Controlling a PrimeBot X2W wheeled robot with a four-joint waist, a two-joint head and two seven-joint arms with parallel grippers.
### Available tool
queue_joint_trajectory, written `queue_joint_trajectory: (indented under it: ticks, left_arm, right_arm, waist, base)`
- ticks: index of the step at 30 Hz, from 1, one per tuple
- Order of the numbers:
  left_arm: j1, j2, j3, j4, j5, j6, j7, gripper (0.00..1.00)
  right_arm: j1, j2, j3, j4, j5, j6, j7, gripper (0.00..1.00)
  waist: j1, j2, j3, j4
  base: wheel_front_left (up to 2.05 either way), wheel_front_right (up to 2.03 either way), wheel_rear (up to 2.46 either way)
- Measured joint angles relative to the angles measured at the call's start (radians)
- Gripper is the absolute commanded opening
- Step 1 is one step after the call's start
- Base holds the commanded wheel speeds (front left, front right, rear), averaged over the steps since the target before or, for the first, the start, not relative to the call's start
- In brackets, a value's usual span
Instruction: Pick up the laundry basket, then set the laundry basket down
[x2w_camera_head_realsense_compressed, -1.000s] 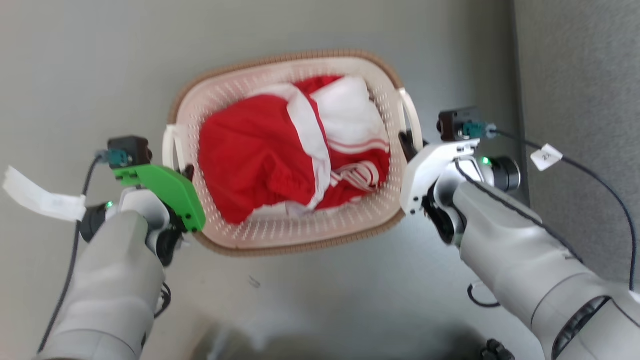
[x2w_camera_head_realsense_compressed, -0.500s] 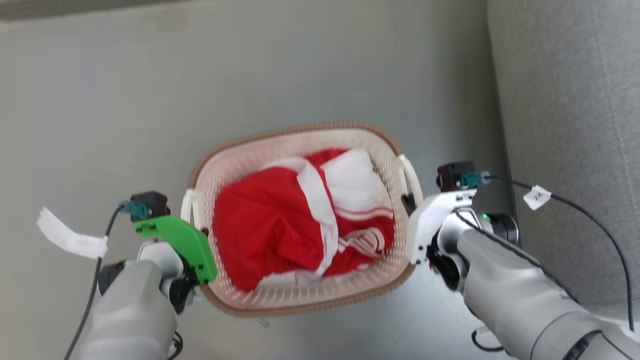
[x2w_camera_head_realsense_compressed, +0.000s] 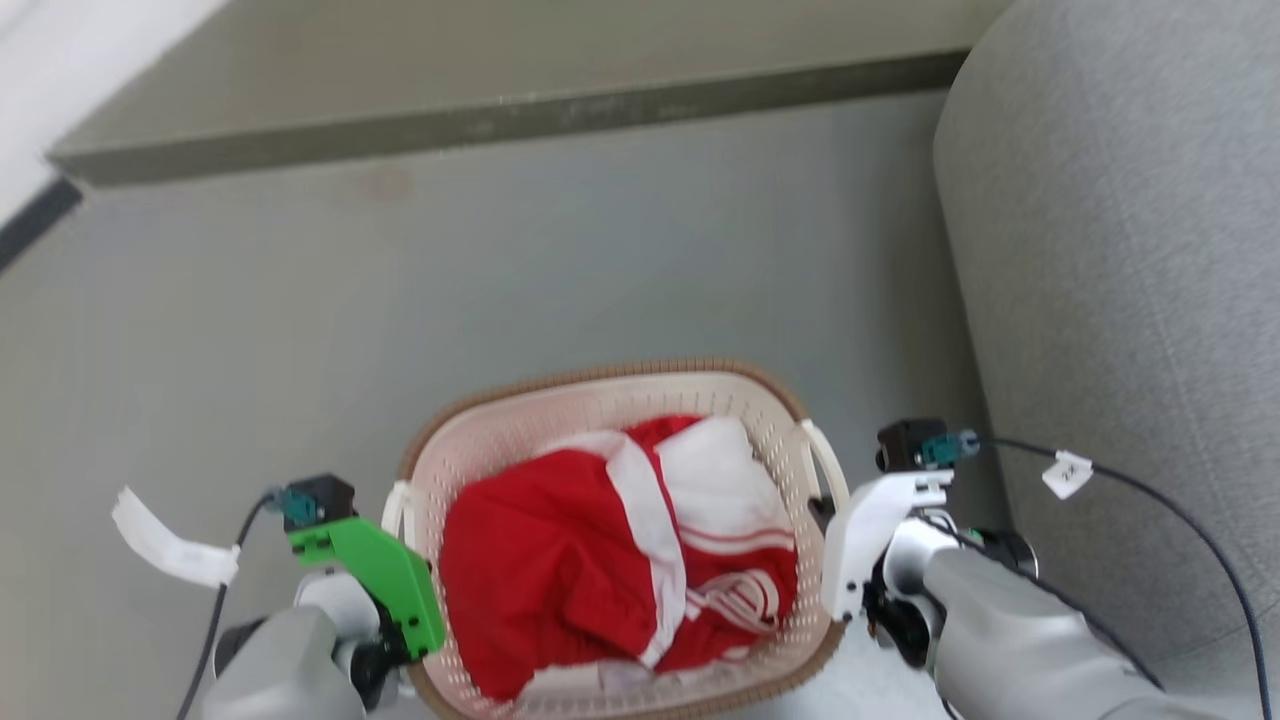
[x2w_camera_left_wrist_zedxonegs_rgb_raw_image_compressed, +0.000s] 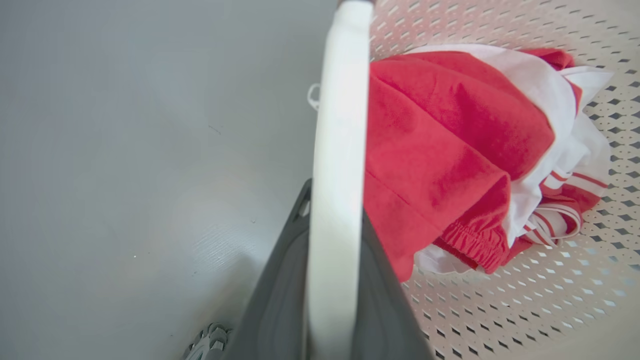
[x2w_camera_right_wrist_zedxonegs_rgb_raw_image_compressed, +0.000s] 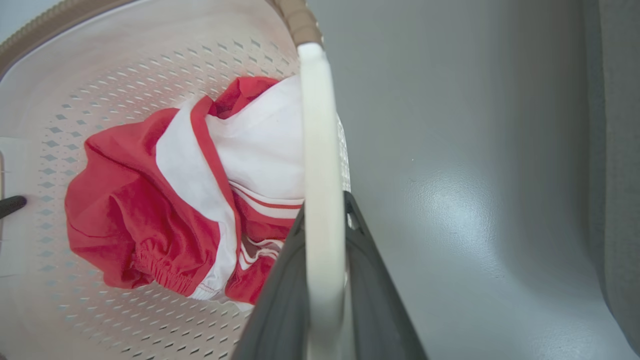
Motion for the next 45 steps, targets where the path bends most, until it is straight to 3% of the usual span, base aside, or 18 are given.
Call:
queue_joint_trajectory:
  ticks: [24,45]
  left_arm:
    - [0.149,-0.014,-0.015,0.025,-0.01,-0.002,0.022,0.0]
    - [0.158,-0.016,-0.025,0.029,-0.01,-0.002,0.026,0.0]
  right_arm:
    - [0.172,0.012,0.011,0.024,0.053,0.026,0.034,0.0]
    - [0.181,0.012,0.017,0.026,0.069,0.026,0.043,0.0]
  waist:
    - [0.0,0.0,-0.261,-0.027]
    - [0.0,0.0,-0.288,-0.036]
  base:
    - [0.0,0.0,0.0]
    - [0.0,0.0,0.0]
